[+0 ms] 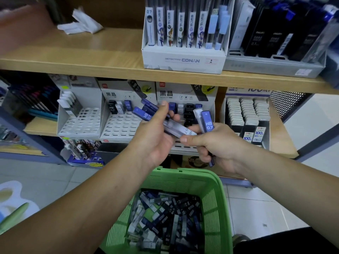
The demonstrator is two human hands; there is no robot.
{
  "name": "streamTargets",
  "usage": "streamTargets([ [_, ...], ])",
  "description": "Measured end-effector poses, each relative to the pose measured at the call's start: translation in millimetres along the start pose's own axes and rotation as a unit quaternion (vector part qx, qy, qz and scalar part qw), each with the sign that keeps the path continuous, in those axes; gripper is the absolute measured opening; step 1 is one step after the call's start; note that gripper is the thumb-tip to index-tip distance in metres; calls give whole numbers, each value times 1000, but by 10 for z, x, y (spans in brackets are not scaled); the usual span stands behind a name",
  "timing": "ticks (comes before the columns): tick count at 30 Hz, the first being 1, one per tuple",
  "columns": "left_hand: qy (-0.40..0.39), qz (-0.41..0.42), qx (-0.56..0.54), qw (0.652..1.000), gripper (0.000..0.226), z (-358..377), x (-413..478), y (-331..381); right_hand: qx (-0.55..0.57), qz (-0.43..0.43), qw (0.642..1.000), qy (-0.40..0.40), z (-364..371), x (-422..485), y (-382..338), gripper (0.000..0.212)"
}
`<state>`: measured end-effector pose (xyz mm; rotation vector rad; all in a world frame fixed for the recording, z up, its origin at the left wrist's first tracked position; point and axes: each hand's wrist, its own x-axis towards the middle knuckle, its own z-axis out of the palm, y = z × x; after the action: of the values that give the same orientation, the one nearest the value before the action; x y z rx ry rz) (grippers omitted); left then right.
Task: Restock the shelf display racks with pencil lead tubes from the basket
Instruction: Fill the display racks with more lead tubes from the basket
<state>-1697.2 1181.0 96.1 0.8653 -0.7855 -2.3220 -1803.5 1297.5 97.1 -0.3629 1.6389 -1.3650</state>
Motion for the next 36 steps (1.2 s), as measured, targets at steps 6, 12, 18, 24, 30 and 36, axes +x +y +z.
streamTargets([
  [6, 81, 79, 98, 989, 18, -54, 12, 193, -94, -16, 995, -6, -136, -41, -82, 36],
  [12, 44, 127, 440, 888, 14, -212, 7, 117, -188, -84, 978, 22, -252, -73, -187, 27],
  [18, -44, 103, 491, 864, 23, -228, -117, 126, -214, -83, 973, 2, -251, -30, -163, 27],
  [24, -141, -5, 395, 908, 37, -255, -173, 202, -210, -88, 973, -47, -327, -49, -220, 28],
  [30, -188, -46, 361, 912, 41, -320, -166, 190, -172, -86, 977, -89, -381, -65, -233, 30],
  [36, -211, -81, 292, 929, 43, -348, -157, 178, -76, -59, 988, -117, -320, -83, -243, 25],
])
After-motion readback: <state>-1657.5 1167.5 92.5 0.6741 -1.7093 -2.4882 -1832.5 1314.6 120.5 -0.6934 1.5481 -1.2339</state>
